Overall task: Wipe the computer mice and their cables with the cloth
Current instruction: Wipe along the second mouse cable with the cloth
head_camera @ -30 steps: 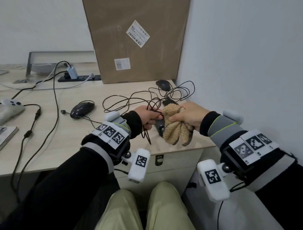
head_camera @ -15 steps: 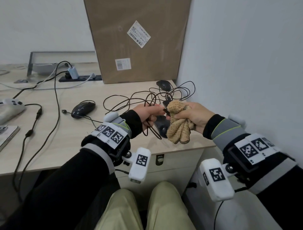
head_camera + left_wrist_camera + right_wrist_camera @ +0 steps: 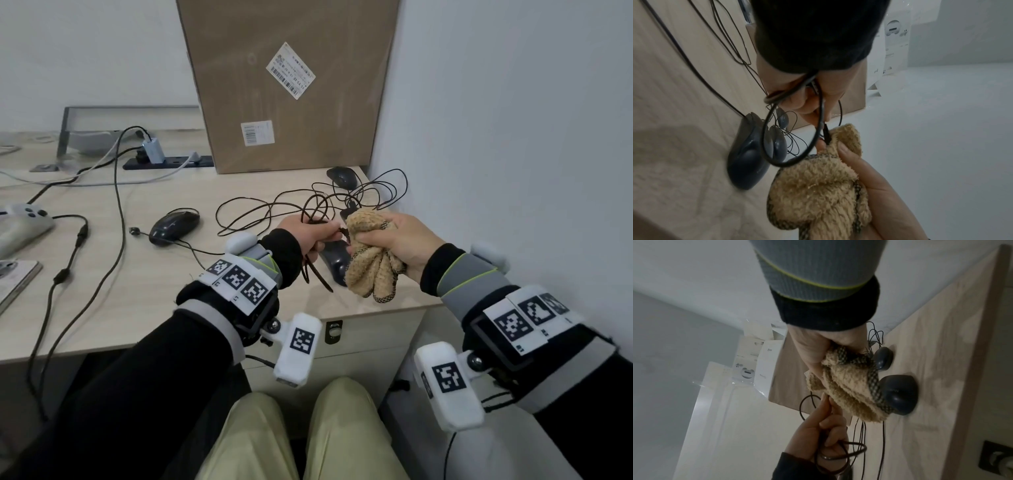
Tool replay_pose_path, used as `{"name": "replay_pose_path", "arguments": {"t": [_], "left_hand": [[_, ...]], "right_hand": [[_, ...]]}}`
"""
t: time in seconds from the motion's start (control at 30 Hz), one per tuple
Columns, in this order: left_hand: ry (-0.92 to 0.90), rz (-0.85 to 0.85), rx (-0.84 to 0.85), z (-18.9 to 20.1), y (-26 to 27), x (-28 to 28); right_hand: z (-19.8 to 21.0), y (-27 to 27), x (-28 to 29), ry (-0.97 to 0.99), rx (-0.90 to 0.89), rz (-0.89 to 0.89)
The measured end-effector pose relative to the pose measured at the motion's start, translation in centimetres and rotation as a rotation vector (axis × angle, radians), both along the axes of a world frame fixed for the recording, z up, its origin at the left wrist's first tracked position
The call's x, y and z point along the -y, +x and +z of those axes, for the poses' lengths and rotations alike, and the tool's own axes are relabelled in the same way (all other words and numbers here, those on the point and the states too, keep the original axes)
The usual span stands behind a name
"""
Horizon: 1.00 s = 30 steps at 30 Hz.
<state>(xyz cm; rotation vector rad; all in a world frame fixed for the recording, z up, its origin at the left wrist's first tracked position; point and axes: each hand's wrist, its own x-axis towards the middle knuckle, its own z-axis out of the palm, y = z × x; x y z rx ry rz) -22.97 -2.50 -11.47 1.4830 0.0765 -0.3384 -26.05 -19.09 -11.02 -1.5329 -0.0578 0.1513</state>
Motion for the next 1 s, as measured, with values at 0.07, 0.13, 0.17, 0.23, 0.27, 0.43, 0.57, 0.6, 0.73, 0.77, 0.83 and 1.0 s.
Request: {"name": "replay_pose_path", "arguments": {"t": [0.07,0.13,0.17,0.23,0.27,0.43,0.57,0.6,0.73,0.77,0.83,1.0], "left_hand": [[-0.049,0.017,0.013,0.1,0.0,-0.2],[-0.082,0.034,0.032,0.2,-0.1,-0.4],[-0.090,0.041,0.043,0.2,-0.2,-0.5],[-0.096,0.049,0.083,0.3,-0.3,-0.5],[-0.098,0.047,0.106,0.3,-0.4,-0.5],[-0.122,0.034,0.119,0.4,-0.5,0.4],[-0.186,0.048,0.098,0.6,-0.5,0.7],[-0.189,0.046,0.099,0.6,-0.5,0.6],[-0.162,0.056,0.109,0.4,-0.1,0.5],[-0.151,0.068,0.105,0.4,0.1,0.6],[-0.142,0.093,0.094,0.5,0.5,0.9],[-0.103,0.052,0.045,0.7,1.6,1.5]], "right_hand": [[-0.2,0.2,0.2,0.079,-0.011,-0.069],[-0.2,0.6,0.7,0.130,-0.042,-0.170],[-0.2,0.7,1.0,0.121,-0.065,-0.195],[0.0,0.7,1.3,0.068,-0.102,-0.166],[0.2,0.5,1.3,0.050,-0.108,-0.125],[1.0,-0.3,0.0,-0.178,0.031,0.095],[1.3,0.3,-0.6,-0.481,0.163,0.040],[1.3,0.4,-0.7,-0.508,0.170,0.030],[1.4,0.7,-0.9,-0.626,0.163,0.002],[1.5,0.6,-1.1,-0.678,0.166,-0.020],[1.7,0.4,-1.2,-0.776,0.195,-0.065],[1.7,0.2,0.2,-0.623,0.172,-0.229]]}}
